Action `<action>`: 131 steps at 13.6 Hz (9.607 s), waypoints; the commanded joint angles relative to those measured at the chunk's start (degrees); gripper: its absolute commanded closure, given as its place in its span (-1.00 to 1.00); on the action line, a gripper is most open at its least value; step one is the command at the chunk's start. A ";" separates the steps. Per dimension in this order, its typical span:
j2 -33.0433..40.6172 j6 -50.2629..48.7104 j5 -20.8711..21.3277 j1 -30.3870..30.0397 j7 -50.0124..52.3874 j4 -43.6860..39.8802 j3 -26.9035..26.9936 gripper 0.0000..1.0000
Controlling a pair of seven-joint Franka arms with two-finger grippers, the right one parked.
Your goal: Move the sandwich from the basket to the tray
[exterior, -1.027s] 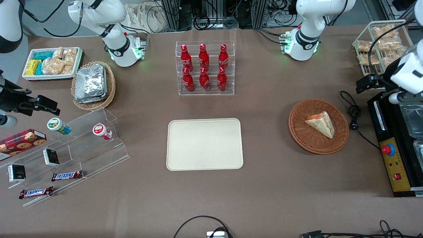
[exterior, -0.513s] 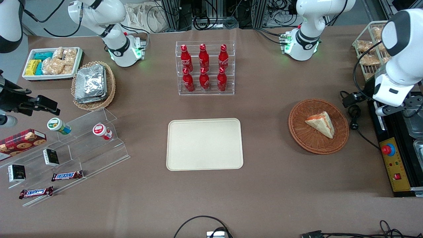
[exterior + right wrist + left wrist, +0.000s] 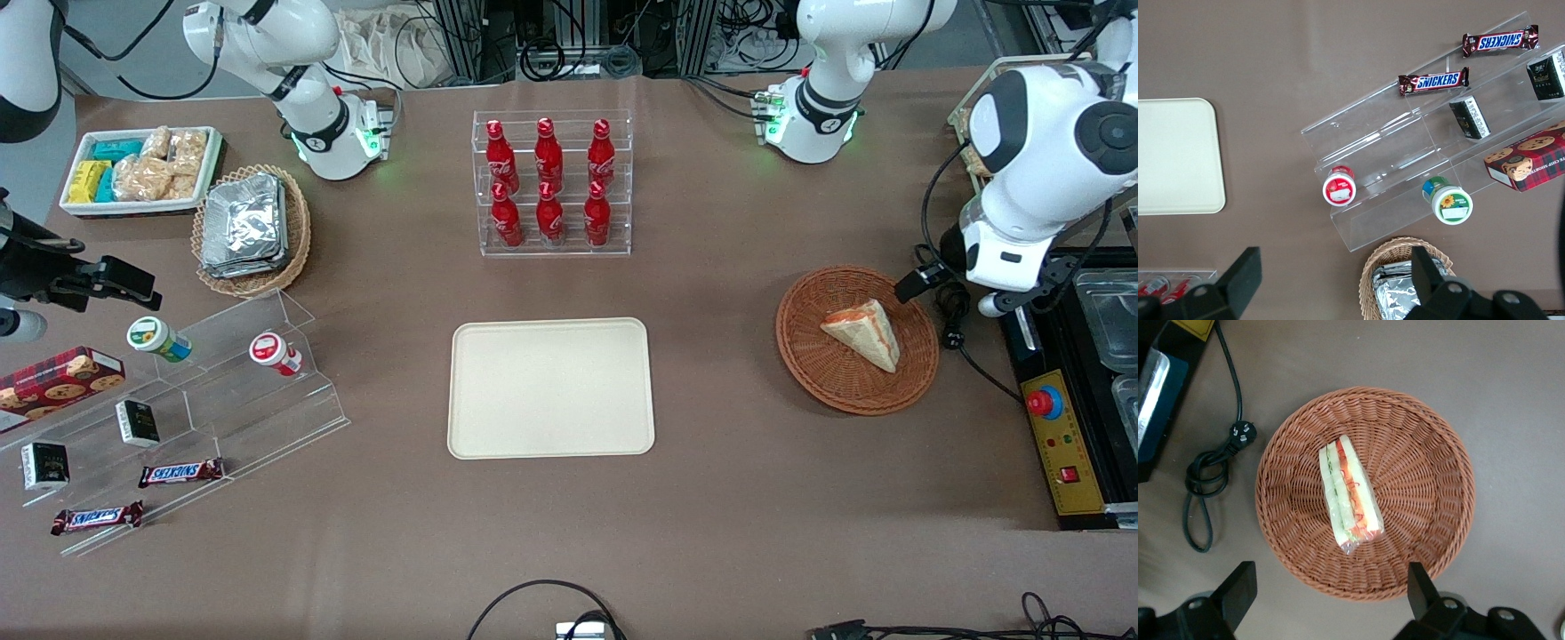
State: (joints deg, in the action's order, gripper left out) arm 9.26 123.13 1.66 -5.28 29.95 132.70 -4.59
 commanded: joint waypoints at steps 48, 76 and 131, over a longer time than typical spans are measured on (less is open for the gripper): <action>-3.45 1.67 -2.89 2.64 -4.90 -5.25 -19.12 0.47; -50.30 3.16 20.13 16.96 14.61 -43.23 -30.56 0.46; -14.82 -25.93 5.03 2.45 -11.28 -41.23 -8.97 -1.00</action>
State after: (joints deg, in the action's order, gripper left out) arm -11.67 97.10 8.86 -5.03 24.05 85.89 -18.29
